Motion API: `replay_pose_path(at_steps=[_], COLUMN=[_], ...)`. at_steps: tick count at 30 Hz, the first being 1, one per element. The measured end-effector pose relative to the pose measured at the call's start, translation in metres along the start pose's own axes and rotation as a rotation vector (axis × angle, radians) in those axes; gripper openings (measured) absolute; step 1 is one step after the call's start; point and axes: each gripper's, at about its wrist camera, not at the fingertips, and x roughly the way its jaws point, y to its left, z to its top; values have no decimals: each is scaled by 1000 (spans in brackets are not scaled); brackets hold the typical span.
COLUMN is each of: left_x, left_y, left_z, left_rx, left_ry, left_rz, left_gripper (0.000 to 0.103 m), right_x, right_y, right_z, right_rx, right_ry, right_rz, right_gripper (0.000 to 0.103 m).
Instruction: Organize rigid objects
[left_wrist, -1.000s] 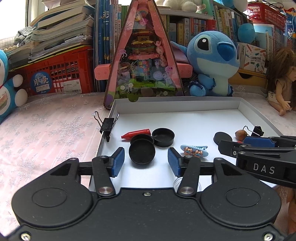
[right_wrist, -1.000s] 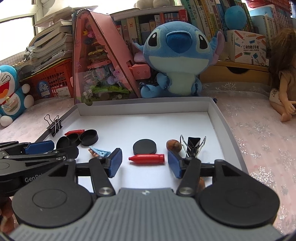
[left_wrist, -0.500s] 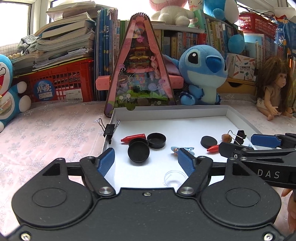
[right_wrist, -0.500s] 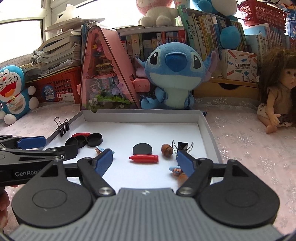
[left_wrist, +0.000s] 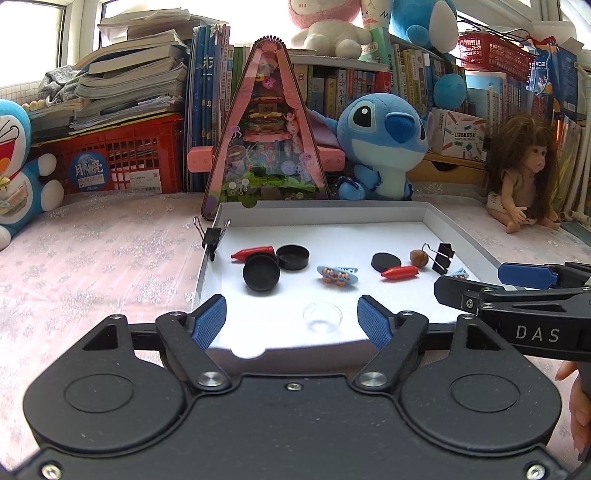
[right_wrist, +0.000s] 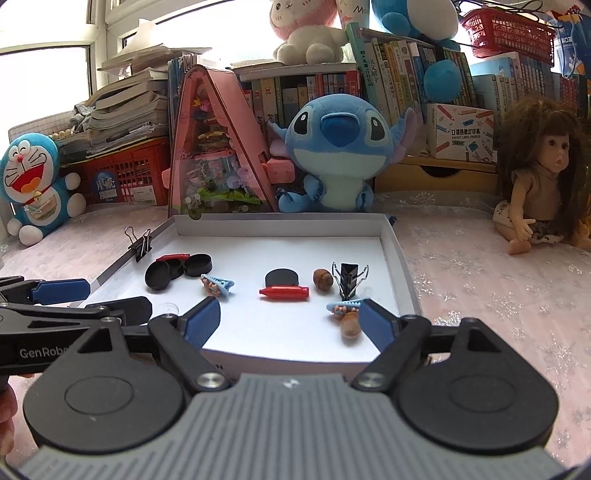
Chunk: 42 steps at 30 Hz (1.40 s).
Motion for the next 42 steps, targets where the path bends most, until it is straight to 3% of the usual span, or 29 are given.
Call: replay_pose_path(at_steps=[8, 18, 28, 42], left_x=[-16, -29, -11, -1], left_y=[-8, -10, -3, 0], left_z=[-16, -27, -44, -44], left_rx=[59, 61, 49, 34], left_ry=[-1, 10, 105, 131], left_rz=[4, -18, 22, 31], left_gripper=[77, 78, 78, 91], right_x=[-12, -21, -13, 0], right_y=[-3, -4, -10, -9], right_z=[-12, -20, -36, -40], right_rx=[5, 4, -1, -2], right_ry=[15, 20, 91, 167], right_rz=[-6, -10, -41, -56], right_gripper=[92, 95, 97, 103])
